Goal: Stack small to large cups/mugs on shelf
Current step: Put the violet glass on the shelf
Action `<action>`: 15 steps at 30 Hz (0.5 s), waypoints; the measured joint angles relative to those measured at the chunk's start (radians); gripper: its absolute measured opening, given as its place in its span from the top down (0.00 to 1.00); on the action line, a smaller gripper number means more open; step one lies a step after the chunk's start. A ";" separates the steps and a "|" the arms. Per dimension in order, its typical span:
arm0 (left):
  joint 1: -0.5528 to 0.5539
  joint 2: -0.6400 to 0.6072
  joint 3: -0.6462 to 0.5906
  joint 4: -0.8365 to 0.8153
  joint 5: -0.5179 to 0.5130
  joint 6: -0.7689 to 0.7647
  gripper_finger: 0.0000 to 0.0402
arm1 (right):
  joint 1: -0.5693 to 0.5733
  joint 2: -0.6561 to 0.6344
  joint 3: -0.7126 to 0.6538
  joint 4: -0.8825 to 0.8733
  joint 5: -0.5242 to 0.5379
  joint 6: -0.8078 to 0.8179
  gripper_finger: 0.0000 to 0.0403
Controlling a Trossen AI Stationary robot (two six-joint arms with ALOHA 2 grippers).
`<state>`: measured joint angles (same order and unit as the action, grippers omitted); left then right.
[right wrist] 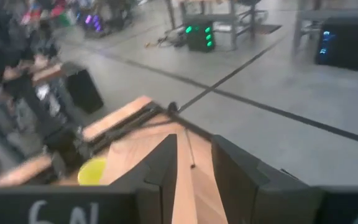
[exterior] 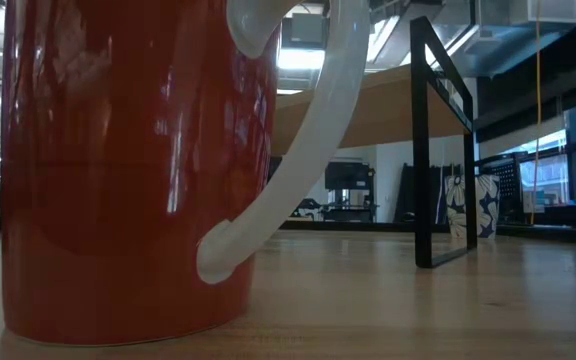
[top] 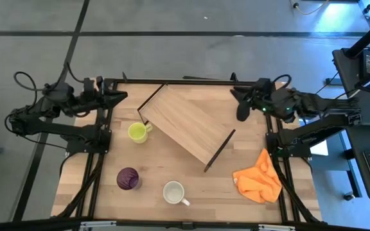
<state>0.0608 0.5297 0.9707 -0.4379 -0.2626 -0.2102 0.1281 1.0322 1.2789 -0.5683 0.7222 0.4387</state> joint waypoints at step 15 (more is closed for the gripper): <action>0.000 -0.007 -0.001 0.136 -0.061 0.124 0.92 | -0.088 -0.010 0.000 0.217 0.089 -0.107 0.75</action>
<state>0.0609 0.5224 0.9699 -0.3019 -0.3241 -0.0864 0.0399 1.0217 1.2789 -0.3511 0.8116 0.3319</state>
